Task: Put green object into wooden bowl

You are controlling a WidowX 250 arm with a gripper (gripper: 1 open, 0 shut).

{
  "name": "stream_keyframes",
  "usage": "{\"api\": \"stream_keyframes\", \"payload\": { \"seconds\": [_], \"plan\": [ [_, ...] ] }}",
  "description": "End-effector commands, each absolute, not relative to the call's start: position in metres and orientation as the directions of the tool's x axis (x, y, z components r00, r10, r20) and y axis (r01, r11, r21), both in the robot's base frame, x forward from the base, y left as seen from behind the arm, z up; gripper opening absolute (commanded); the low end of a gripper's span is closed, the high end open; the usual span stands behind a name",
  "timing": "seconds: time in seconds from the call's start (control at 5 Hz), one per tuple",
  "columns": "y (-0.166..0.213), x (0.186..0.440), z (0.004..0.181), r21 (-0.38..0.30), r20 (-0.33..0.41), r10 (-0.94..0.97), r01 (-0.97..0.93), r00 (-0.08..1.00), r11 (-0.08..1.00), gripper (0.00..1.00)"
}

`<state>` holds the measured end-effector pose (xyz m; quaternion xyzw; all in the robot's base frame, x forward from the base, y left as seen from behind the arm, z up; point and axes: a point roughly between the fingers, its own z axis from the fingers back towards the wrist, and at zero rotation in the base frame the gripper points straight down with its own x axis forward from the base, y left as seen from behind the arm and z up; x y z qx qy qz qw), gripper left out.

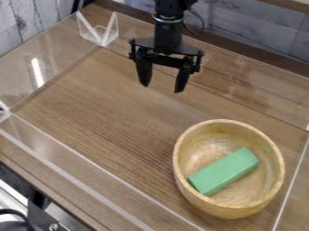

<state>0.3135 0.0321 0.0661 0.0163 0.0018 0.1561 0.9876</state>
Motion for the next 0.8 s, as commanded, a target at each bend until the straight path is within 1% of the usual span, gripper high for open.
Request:
{"api": "stream_keyframes", "payload": {
  "seconds": [0.0, 0.2, 0.6],
  "plan": [
    [0.035, 0.329, 0.086, 0.030, 0.046, 0.310, -0.312, 0.949, 0.950, 1.00],
    [0.032, 0.332, 0.090, 0.035, 0.032, 0.302, -0.303, 0.953, 0.952, 1.00],
    [0.032, 0.316, 0.072, 0.042, 0.002, 0.280, -0.280, 0.960, 0.959, 1.00]
  ]
}}
